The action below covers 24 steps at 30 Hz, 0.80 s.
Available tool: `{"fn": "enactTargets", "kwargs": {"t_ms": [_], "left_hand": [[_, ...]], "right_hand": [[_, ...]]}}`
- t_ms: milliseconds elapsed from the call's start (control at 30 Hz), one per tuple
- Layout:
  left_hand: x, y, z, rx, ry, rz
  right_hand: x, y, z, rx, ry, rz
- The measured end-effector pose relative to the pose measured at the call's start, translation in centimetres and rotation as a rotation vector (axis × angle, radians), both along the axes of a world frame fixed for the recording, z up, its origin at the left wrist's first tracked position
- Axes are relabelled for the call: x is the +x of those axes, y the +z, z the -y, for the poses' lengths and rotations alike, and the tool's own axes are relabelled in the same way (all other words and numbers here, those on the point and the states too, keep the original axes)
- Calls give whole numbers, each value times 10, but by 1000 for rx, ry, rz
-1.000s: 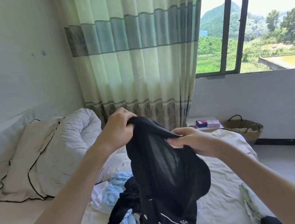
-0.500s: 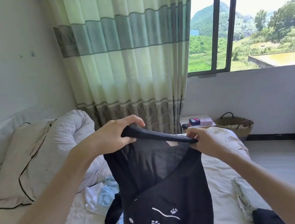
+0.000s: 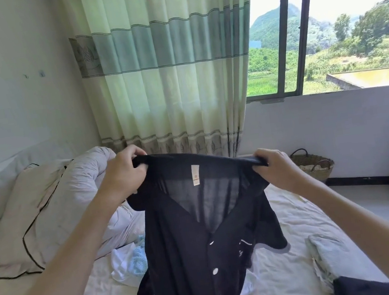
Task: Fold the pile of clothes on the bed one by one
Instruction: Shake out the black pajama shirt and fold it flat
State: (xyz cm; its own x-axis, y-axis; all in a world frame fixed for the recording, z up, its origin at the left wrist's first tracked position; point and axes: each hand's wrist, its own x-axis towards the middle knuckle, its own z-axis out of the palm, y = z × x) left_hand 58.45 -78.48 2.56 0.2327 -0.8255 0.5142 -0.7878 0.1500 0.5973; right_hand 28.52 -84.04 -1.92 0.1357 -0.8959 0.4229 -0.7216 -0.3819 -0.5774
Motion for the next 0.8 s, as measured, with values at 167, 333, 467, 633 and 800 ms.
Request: {"fn": "enactTargets", "kwargs": {"t_ms": [167, 333, 467, 633, 800], "left_hand": [[11, -20, 6, 134, -122, -381], [21, -20, 8, 138, -70, -205], [29, -19, 8, 212, -132, -134], [31, -26, 5, 229, -195, -135], [40, -35, 0, 216, -152, -99]], "right_hand": [[5, 14, -2, 87, 60, 200], [5, 23, -4, 226, 116, 372], [2, 23, -3, 301, 155, 371], [4, 17, -2, 206, 105, 389], [9, 0, -7, 335, 167, 209]]}}
